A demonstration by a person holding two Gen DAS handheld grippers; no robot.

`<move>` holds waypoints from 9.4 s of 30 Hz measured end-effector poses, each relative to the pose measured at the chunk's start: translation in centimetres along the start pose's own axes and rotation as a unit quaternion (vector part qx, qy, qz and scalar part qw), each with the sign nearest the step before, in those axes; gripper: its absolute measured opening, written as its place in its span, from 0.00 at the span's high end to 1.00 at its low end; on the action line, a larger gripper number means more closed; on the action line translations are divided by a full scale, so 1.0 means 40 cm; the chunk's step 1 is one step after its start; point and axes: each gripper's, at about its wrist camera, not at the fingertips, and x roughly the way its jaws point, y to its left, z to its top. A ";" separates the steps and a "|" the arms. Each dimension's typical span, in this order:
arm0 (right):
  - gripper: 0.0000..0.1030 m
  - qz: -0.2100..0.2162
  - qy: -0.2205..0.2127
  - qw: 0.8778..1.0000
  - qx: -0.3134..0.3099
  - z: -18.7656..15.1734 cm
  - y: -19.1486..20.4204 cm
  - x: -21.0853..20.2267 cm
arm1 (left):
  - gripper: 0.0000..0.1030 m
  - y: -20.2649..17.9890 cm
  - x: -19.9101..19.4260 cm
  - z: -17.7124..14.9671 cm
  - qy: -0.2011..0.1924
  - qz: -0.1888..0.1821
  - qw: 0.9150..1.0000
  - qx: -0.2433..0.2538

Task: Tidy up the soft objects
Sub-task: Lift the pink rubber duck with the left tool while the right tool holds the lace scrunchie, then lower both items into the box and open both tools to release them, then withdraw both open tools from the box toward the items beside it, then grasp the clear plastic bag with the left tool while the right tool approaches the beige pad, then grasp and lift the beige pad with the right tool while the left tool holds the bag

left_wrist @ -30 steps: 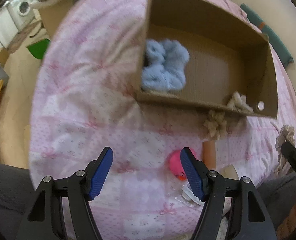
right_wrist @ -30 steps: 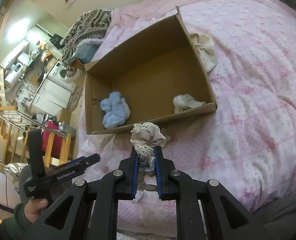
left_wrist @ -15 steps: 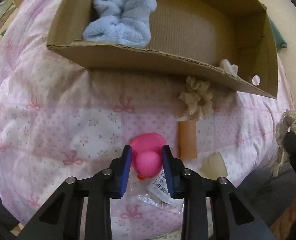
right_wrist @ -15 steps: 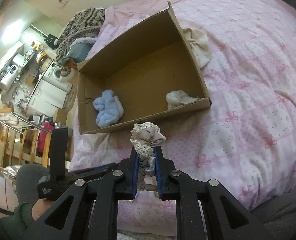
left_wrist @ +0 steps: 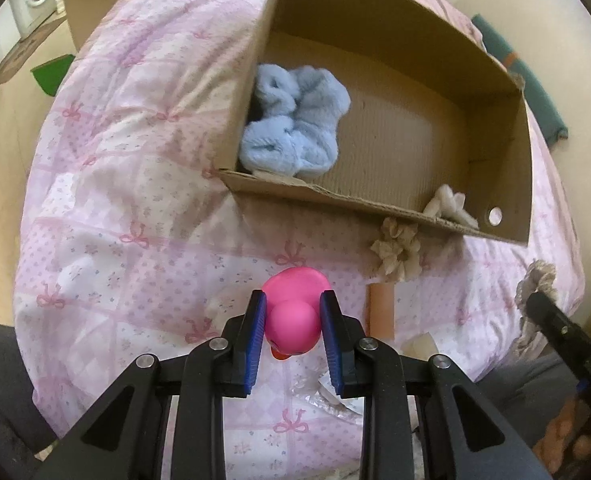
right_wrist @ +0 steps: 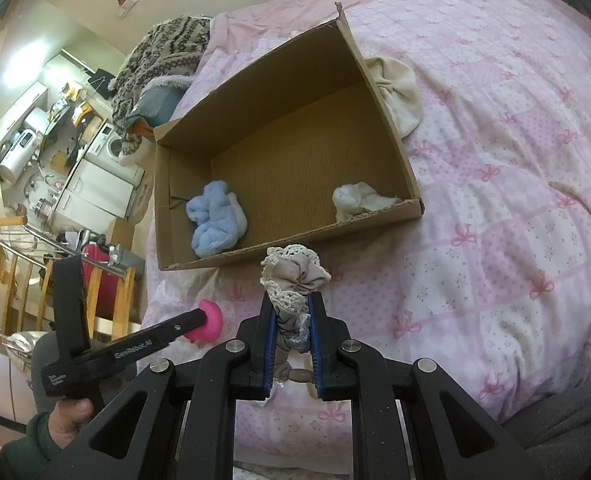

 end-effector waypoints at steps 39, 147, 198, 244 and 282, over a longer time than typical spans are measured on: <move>0.84 0.013 -0.042 0.998 -0.047 0.024 0.068 -0.044 | 0.76 -0.003 -0.188 0.029 -0.126 0.080 0.989 0.011; 0.25 -0.006 -0.062 0.997 -0.054 0.231 0.045 0.087 | 0.38 -0.129 -0.085 0.203 -0.184 0.055 0.974 0.123; 0.25 -0.085 0.014 0.996 0.016 0.008 -0.045 0.037 | 0.38 -0.137 0.118 -0.119 0.106 0.042 0.978 0.172; 0.25 -0.070 0.127 0.989 0.027 -0.023 -0.067 0.130 | 0.93 -0.007 -0.079 0.001 -0.041 0.047 0.997 0.053; 0.91 -0.095 0.120 0.982 -0.108 -0.053 0.053 0.143 | 0.93 -0.005 -0.053 -0.005 -0.036 0.080 0.994 0.062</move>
